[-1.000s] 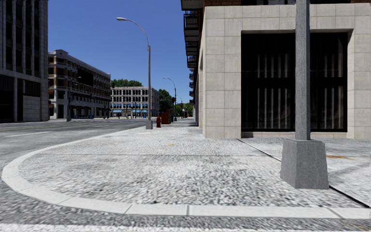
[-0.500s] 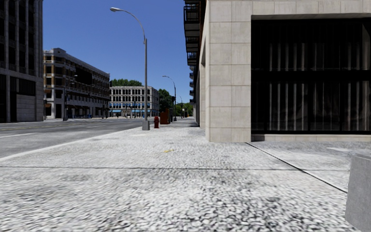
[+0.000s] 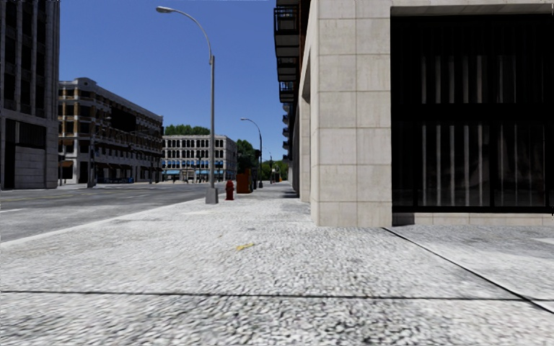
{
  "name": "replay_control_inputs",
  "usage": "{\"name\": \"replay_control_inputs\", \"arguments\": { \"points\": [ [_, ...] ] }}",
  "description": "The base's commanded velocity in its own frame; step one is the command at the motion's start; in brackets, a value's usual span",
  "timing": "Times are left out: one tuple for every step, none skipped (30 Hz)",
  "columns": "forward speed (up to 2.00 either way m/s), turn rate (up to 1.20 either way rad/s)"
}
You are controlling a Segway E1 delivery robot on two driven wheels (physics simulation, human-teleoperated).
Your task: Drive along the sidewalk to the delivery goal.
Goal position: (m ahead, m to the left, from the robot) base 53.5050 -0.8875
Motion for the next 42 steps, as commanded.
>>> {"name": "replay_control_inputs", "arguments": {
  "points": [
    [1.71,0.0],
    [1.71,0.0],
    [1.71,0.0],
    [1.71,0.0],
    [1.71,0.0],
    [1.71,0.0],
    [1.71,0.0],
    [1.71,0.0],
    [1.71,0.0],
    [1.71,0.0],
    [1.71,0.0],
    [1.71,0.0],
    [1.71,0.0],
    [1.71,0.0],
    [1.71,0.0],
    [1.71,0.0],
    [1.71,0.0],
    [1.71,0.0],
    [1.71,0.0],
    [1.71,0.0],
    [1.71,0.0],
    [1.71,0.0],
    [1.71,0.0],
    [1.71,0.0],
    [1.75,0.0],
    [1.88,0.02],
    [2.0,0.17],
    [2.0,0.3],
    [2.0,0.51],
    [2.0,0.64],
    [2.0,0.64],
    [2.0,0.7],
    [2.0,0.73],
    [2.0,0.8],
    [2.0,0.9],
    [2.0,0.9],
    [2.0,1.02],
    [2.0,1.08],
    [2.0,1.09],
    [2.0,0.0],
    [2.0,0.0],
    [2.0,0.0]
  ]
}}
